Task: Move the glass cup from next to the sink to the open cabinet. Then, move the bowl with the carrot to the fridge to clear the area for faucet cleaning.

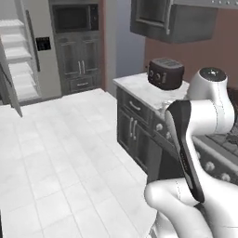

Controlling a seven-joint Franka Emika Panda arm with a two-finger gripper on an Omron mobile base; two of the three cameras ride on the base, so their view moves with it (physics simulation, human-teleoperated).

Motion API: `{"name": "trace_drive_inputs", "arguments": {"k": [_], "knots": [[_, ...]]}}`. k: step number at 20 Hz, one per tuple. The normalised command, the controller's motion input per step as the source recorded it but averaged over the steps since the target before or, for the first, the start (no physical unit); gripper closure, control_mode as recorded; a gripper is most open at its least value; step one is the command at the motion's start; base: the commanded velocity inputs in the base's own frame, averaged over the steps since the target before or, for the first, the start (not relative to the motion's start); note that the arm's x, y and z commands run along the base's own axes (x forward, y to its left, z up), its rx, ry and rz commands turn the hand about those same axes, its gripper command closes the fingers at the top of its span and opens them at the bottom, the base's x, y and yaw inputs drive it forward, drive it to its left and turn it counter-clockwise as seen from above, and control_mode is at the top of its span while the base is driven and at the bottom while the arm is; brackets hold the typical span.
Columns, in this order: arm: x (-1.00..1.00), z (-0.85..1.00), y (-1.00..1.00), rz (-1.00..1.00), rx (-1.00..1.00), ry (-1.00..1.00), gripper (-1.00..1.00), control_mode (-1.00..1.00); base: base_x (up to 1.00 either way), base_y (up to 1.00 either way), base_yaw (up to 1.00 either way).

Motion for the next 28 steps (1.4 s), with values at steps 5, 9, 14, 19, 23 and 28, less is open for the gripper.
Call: {"name": "trace_drive_inputs", "arguments": {"k": [5,9,14,19,23,28], "knots": [[0.0,0.0,0.0,0.0,0.0,0.0,-1.0,1.0,0.38,0.92,0.49],[0.0,0.0,0.0,0.0,0.0,0.0,-1.0,1.0,1.0,0.9,0.19],[0.0,0.0,0.0,0.0,0.0,0.0,-1.0,1.0,1.0,0.58,-0.07],[0.0,0.0,0.0,0.0,0.0,0.0,-1.0,1.0,1.0,0.62,-0.1],[0.0,0.0,0.0,0.0,0.0,0.0,-1.0,1.0,1.0,0.56,-0.08],[0.0,0.0,0.0,0.0,0.0,0.0,-1.0,1.0,1.0,0.46,-0.06]]}}
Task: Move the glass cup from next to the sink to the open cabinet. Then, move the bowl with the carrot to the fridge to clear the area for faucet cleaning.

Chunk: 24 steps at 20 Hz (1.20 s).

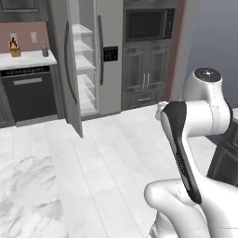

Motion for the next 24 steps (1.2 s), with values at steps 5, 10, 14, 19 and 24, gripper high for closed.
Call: {"name": "trace_drive_inputs", "arguments": {"k": [5,10,14,19,24], "knots": [[0.0,0.0,0.0,0.0,0.0,0.0,-1.0,1.0,1.0,0.41,-0.04],[0.0,0.0,0.0,0.0,0.0,0.0,-1.0,1.0,1.0,0.32,0.0],[0.0,0.0,0.0,0.0,0.0,0.0,-1.0,1.0,1.0,0.44,0.1],[0.0,0.0,0.0,0.0,0.0,0.0,-1.0,1.0,1.0,0.42,0.22],[0.0,0.0,0.0,0.0,0.0,0.0,-1.0,1.0,1.0,0.58,0.32]]}}
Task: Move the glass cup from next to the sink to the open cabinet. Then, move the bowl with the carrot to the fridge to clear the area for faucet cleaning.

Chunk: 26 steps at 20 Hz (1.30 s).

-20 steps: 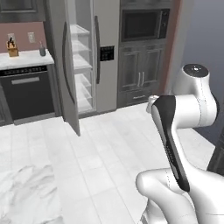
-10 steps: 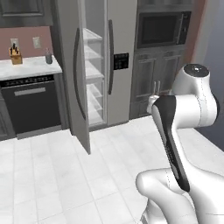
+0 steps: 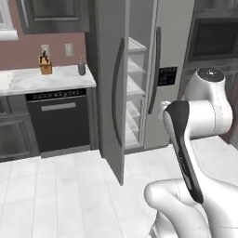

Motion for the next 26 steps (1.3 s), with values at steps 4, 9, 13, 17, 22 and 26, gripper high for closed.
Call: {"name": "trace_drive_inputs", "arguments": {"k": [4,9,13,17,22,26], "knots": [[0.0,0.0,0.0,0.0,0.0,0.0,-1.0,1.0,0.86,0.7,0.39],[0.0,0.0,0.0,0.0,0.0,0.0,-1.0,1.0,0.63,0.83,0.4],[0.0,0.0,0.0,0.0,0.0,0.0,-1.0,1.0,0.63,0.97,0.34],[0.0,0.0,0.0,0.0,0.0,0.0,-1.0,1.0,0.88,1.0,0.19],[0.0,0.0,0.0,0.0,0.0,0.0,-1.0,1.0,0.89,1.0,-0.05],[0.0,0.0,0.0,0.0,0.0,0.0,-1.0,1.0,1.0,1.0,-0.15]]}}
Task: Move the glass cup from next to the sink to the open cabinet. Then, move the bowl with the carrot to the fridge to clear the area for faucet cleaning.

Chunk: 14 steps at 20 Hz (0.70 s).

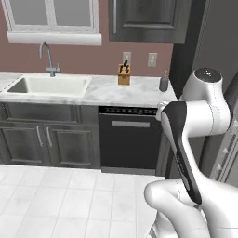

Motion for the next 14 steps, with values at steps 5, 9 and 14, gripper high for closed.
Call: {"name": "trace_drive_inputs", "arguments": {"k": [5,9,14], "knots": [[0.0,0.0,0.0,0.0,0.0,0.0,-1.0,1.0,1.0,1.0,-0.04],[0.0,0.0,0.0,0.0,0.0,0.0,-1.0,1.0,1.0,1.0,0.03],[0.0,0.0,0.0,0.0,0.0,0.0,-1.0,1.0,0.53,1.0,0.16]]}}
